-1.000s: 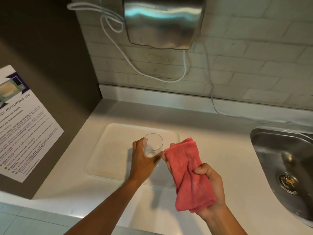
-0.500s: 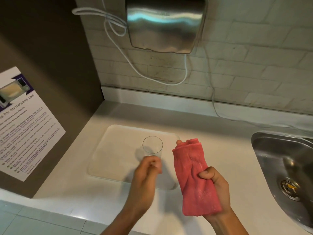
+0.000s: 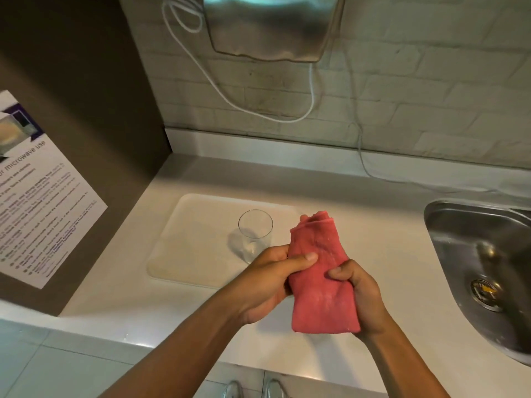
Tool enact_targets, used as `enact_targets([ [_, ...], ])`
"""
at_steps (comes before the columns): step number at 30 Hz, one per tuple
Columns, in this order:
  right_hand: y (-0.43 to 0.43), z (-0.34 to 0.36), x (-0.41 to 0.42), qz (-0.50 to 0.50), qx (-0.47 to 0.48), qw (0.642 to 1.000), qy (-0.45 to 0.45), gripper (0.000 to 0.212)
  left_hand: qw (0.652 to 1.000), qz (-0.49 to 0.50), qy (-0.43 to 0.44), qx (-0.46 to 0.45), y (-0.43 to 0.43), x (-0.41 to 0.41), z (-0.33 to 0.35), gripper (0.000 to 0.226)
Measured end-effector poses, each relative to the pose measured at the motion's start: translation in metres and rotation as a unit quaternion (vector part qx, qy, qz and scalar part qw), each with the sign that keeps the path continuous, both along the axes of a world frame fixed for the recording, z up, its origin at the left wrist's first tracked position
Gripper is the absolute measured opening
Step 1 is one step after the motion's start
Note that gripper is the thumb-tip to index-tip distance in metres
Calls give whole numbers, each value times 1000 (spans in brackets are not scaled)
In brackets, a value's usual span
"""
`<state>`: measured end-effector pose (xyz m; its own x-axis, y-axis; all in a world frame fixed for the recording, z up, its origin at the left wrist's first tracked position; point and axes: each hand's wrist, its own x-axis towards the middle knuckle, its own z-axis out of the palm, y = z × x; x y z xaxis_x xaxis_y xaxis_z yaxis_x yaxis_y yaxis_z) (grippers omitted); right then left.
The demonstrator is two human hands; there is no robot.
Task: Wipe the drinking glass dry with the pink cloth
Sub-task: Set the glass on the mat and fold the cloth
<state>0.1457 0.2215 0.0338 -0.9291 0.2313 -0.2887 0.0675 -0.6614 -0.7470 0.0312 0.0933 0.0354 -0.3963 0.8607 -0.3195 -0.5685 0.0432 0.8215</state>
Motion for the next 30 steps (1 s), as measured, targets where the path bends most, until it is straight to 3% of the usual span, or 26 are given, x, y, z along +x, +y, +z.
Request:
enact_targets([
  [2,3,3,-2,13,160,987,19,89,997,27,71,-29,4,0,-3,28],
  [4,8,5,-5,-7,332,943,17,78,984,66,152,-62,5,-3,-6,29],
  [7,19,4,-4,-56,467,883,-9,38,955,87,261,-110,6,-12,-8,29],
  [9,24,2,-2,-51,526,848,-26,29,952,66,283,-99,6,-18,-7,31],
  [12,30,2,1,-25,569,821,-39,33,939,12,330,-93,8,-23,-4,37],
  [15,37,-5,8,-12,588,807,-58,20,900,-42,416,-126,10,-30,-5,20],
  [21,52,-14,27,129,549,821,-87,9,862,-237,413,-173,13,-34,-7,14],
  [24,63,-21,26,175,507,837,-110,9,841,-275,420,-202,24,-34,-12,10],
  [27,79,-34,17,199,536,805,-157,9,780,-288,498,-247,44,-34,-23,7],
  [30,94,-45,1,225,596,747,-190,8,747,-291,529,-280,69,-36,-38,11],
])
